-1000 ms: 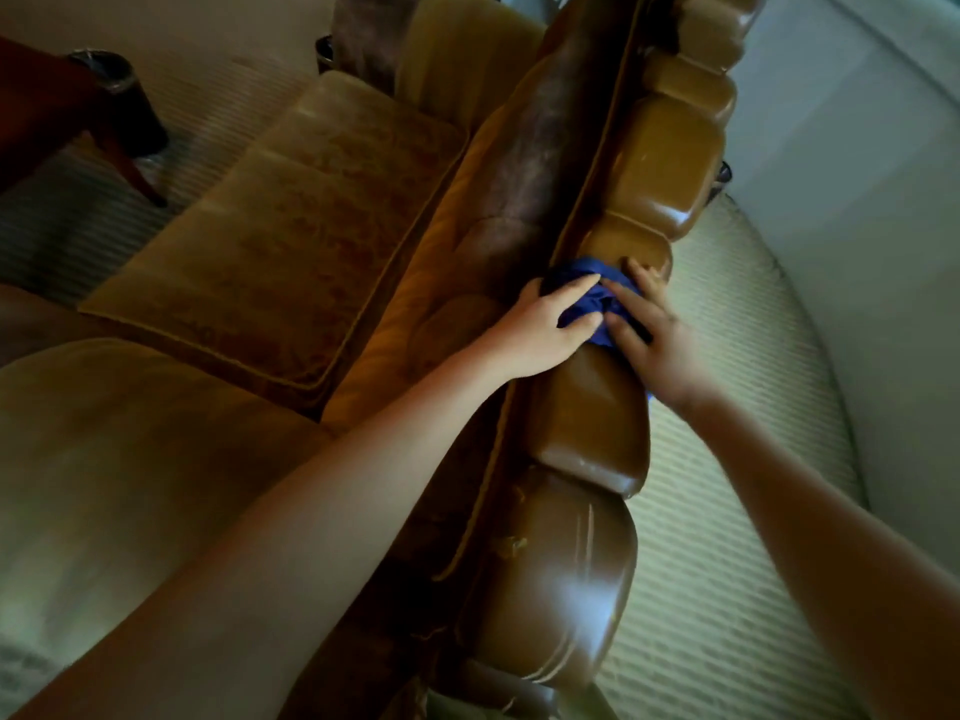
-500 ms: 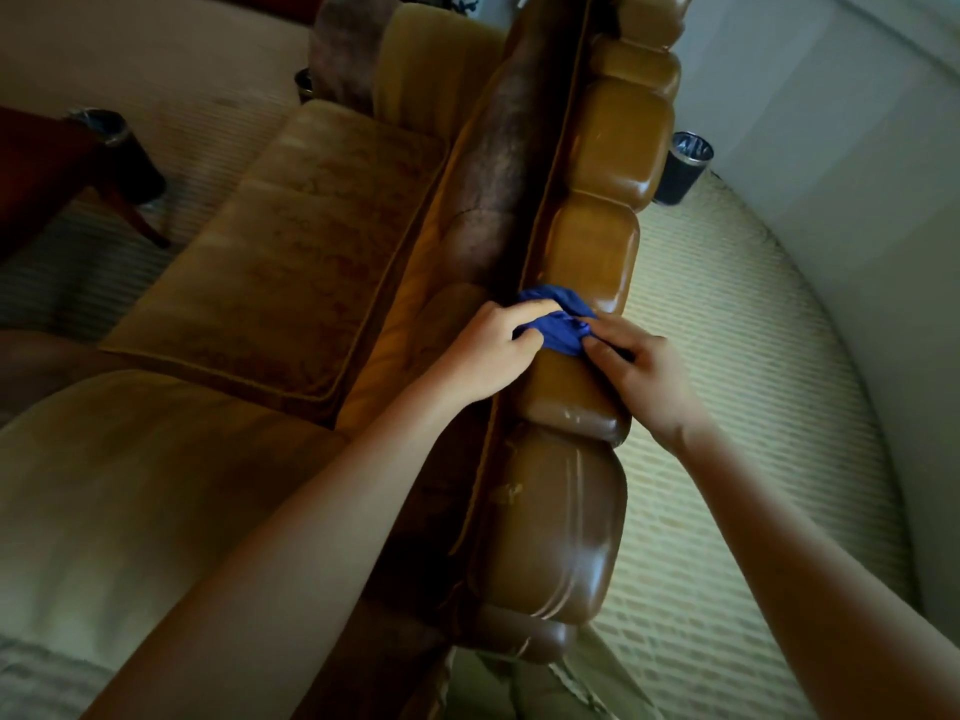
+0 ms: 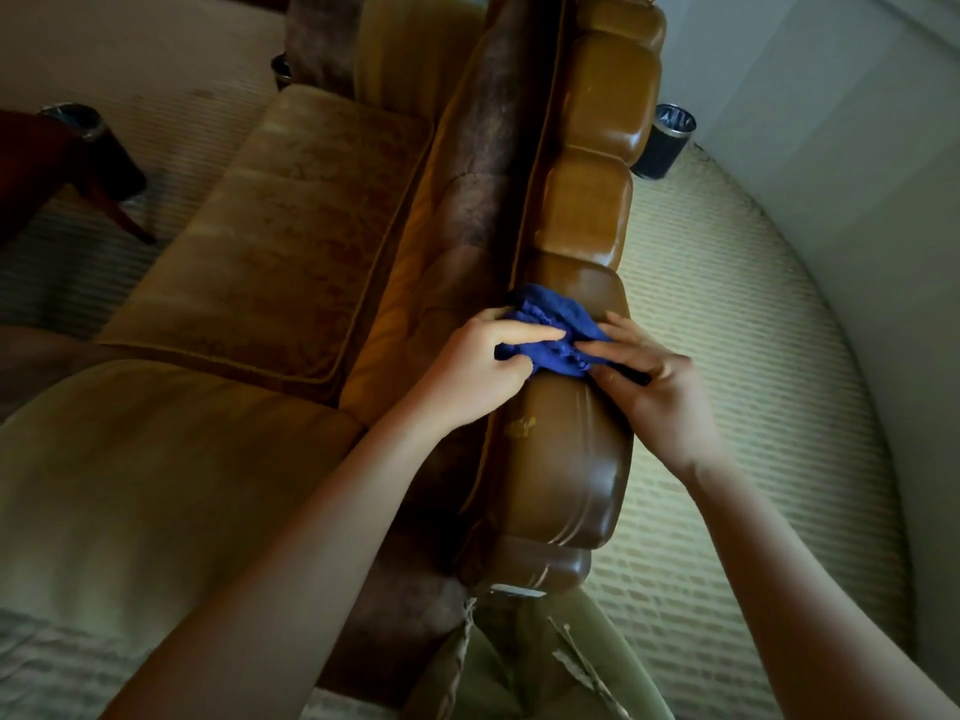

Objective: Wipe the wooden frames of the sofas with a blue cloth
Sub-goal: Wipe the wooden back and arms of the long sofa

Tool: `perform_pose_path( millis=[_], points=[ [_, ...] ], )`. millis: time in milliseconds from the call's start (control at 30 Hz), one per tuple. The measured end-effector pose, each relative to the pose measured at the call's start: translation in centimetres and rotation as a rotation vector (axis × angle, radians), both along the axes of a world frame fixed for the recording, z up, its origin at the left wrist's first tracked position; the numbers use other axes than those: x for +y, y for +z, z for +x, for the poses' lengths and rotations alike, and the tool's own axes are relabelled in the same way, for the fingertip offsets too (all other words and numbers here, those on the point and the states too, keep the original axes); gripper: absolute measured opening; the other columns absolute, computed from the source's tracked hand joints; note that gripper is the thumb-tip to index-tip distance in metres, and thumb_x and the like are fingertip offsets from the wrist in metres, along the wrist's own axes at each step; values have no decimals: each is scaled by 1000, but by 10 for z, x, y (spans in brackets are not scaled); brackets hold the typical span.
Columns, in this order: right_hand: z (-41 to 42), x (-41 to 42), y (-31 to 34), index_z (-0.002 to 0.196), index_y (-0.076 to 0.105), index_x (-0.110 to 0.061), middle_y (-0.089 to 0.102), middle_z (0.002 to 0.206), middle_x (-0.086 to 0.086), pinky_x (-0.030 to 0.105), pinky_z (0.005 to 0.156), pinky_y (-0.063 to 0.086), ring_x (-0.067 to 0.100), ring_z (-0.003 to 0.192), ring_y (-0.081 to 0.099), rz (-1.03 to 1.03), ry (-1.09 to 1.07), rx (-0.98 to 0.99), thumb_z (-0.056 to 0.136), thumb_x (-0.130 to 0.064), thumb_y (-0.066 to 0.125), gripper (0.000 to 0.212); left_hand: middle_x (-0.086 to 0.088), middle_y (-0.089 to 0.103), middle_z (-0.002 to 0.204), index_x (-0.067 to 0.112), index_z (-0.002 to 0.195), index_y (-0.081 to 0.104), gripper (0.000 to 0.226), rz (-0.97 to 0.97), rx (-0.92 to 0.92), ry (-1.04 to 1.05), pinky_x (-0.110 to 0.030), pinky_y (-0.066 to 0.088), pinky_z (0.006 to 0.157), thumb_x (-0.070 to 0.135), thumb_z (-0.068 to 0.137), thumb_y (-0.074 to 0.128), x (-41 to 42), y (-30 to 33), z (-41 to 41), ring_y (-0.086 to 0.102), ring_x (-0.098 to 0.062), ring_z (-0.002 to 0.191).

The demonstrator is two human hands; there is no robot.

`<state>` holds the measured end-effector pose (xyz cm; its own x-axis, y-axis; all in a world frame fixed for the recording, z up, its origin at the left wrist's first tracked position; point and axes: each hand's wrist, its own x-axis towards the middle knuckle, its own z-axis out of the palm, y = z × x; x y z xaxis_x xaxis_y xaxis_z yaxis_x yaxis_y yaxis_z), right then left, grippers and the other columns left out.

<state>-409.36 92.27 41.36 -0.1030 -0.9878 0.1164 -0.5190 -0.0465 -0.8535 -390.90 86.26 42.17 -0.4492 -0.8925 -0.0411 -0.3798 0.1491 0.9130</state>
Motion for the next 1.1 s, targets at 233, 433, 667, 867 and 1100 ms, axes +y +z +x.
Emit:
perform_pose_path(
  millis=[233,433,667,867,1100],
  points=[
    [-19,12,2,96,71,-23,56,133,-2,15,88,47,-8,112,54,72,-93,-278,88,7,55,35,-6,38,150,18,118,68,55,63,-88,-127,-24,15,116,31,75,35,6,25,-37,25,-14,142],
    [23,-35,20,144,28,-37,30,150,0,48,110,27,13,140,25,23,73,264,79,-63,56,76,-8,53,136,21,133,52,53,486,261,120,-36,37,108,48,87,53,-11,48,-45,50,-20,125],
    [-38,-59,-18,99,59,-14,63,93,5,36,80,47,19,85,59,21,-213,-238,88,-15,58,11,-14,58,113,19,122,49,25,432,539,486,-44,46,94,17,99,39,-18,63,-68,59,-28,105],
    [-19,2,-75,83,52,-20,54,77,7,37,68,40,20,71,49,267,-465,-797,78,-23,50,6,-9,50,128,16,127,50,31,65,-127,523,-30,40,95,17,96,45,-21,18,-93,50,-22,115],
    [-40,-47,-49,73,39,-14,42,72,0,21,62,35,12,65,39,219,-442,-616,85,1,46,21,-5,24,153,27,147,21,53,10,-343,537,-31,27,103,38,99,39,-25,10,-107,31,-23,137]
  ],
)
